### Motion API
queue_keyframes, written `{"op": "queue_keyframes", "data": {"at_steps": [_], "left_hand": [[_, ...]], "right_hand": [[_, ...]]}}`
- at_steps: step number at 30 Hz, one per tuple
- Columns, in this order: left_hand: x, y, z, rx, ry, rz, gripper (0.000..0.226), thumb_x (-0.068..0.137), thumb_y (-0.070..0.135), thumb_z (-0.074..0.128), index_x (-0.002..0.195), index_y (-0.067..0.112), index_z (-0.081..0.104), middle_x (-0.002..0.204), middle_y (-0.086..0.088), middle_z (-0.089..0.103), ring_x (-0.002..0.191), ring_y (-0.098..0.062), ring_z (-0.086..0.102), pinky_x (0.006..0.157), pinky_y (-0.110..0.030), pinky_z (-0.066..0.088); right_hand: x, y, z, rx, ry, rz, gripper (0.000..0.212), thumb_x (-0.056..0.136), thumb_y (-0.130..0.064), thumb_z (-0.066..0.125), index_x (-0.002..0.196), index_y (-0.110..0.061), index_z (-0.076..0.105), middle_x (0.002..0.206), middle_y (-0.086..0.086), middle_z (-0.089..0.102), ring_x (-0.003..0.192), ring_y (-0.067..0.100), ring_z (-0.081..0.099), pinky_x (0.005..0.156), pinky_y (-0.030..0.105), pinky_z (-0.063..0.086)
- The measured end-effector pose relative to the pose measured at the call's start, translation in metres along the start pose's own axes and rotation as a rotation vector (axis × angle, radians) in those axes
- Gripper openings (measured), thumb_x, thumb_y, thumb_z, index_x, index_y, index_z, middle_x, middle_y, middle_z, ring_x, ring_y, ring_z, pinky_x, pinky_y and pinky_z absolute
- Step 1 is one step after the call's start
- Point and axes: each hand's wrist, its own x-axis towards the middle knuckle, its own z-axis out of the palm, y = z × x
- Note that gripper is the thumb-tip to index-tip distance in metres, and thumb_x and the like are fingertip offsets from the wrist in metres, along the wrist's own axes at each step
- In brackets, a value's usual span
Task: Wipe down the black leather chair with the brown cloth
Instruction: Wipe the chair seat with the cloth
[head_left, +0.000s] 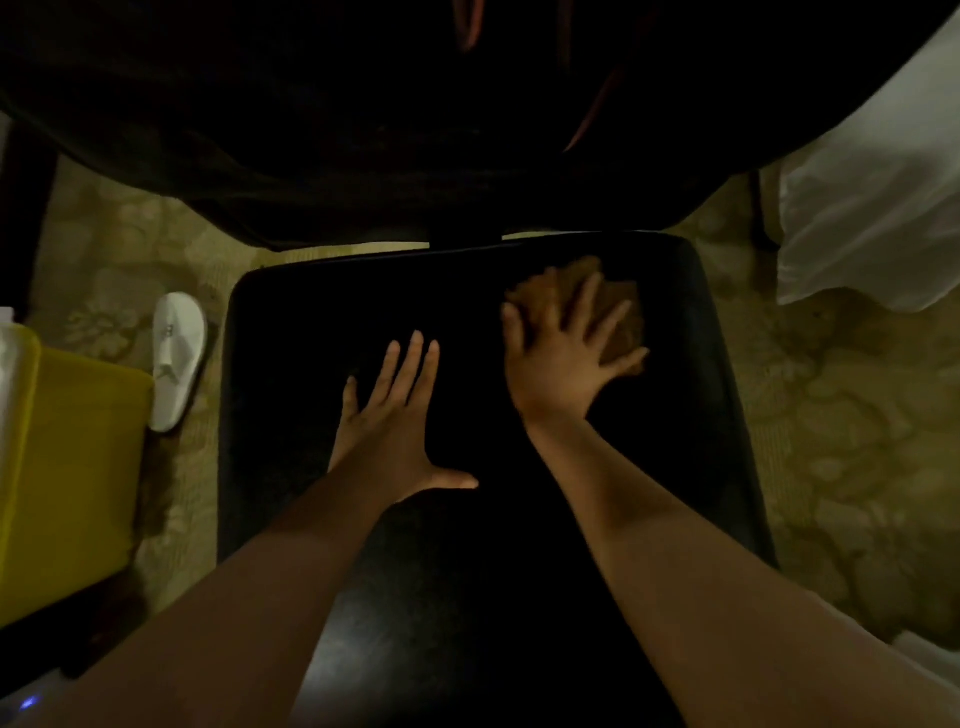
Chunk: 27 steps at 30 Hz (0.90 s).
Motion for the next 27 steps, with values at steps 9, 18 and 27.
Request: {"op": "queue_keyframes", "data": {"at_steps": [9,18,27], "left_hand": [[-0.016,-0.047,-0.017,-0.015,0.006,-0.105,0.136,0.052,0.078,0.062,0.143,0.023,-0.023,0.152,-0.005,-0.029,0.141,-0.023,-0.023,0.114,-0.051,0.002],[-0.02,-0.063,-0.013,-0.111,0.079,-0.05,0.129,0.058,0.072,0.064,0.146,0.022,-0.014,0.155,-0.002,-0.019,0.143,-0.021,-0.016,0.115,-0.047,0.003],[-0.072,-0.097,0.009,-0.159,0.122,-0.15,0.113,0.064,0.074,0.056,0.149,0.017,0.01,0.157,-0.001,0.004,0.144,-0.016,-0.004,0.116,-0.041,0.002]], "right_hand": [[-0.028,0.03,0.002,-0.298,-0.025,-0.653,0.047,0.09,-0.039,0.033,0.137,-0.041,0.04,0.152,0.001,0.03,0.14,0.036,0.021,0.098,0.076,0.012],[0.002,0.032,-0.018,0.16,-0.004,0.166,0.053,0.1,-0.041,0.025,0.149,-0.037,0.005,0.158,-0.002,-0.011,0.142,0.028,-0.018,0.106,0.065,-0.011],[-0.086,-0.121,0.072,-0.206,-0.11,-0.761,0.056,0.093,-0.044,0.009,0.146,-0.034,0.025,0.158,-0.001,0.006,0.145,0.028,-0.005,0.108,0.061,-0.01]]}}
